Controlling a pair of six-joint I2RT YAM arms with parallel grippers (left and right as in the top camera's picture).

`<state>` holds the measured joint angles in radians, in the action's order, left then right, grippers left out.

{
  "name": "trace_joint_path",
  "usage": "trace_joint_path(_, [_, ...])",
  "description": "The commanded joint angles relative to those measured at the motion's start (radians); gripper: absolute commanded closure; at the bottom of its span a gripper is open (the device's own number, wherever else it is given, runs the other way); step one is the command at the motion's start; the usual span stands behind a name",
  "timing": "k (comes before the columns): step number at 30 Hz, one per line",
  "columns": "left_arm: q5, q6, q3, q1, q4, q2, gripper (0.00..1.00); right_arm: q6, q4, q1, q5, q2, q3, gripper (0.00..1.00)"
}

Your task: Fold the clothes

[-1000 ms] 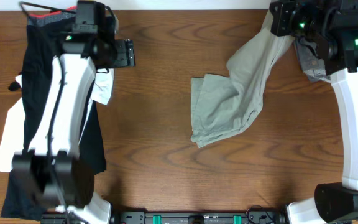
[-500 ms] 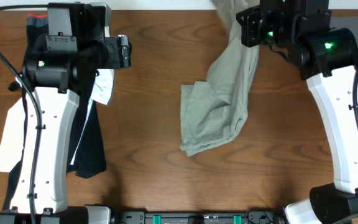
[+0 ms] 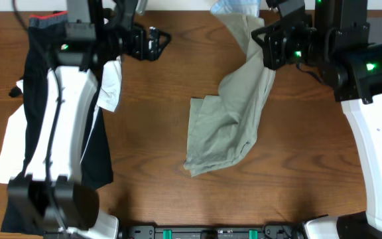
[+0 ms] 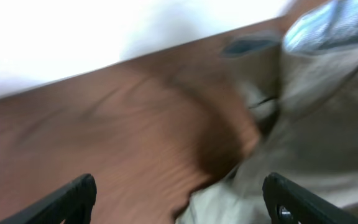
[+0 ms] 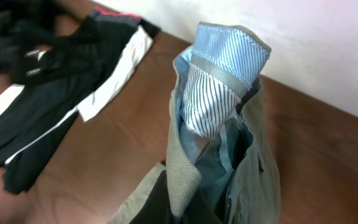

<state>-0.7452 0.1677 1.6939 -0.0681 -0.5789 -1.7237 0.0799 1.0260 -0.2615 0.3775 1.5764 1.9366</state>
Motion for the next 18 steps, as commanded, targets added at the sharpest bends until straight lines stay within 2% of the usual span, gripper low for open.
trace_joint_path(1, [-0.38, 0.041, 0.007, 0.0, 0.119, -0.092, 0.13, 0.054, 0.019, -0.017, 0.085, -0.015, 0.028, 0.99])
trace_joint_path(4, [-0.553, 0.019, 0.007, -0.004, 0.261, -0.156, 0.12, 0.064, 0.033, -0.017, 0.111, -0.015, 0.028, 0.99])
trace_joint_path(7, [-0.649, -0.02, 0.007, -0.019, 0.356, -0.198, 0.12, 0.069, 0.037, -0.017, 0.11, -0.015, 0.028, 0.99])
trace_joint_path(18, [-0.688, -0.032, 0.007, -0.106, 0.466, -0.219, 0.12, 0.094, 0.037, -0.017, 0.113, -0.014, 0.028, 0.99])
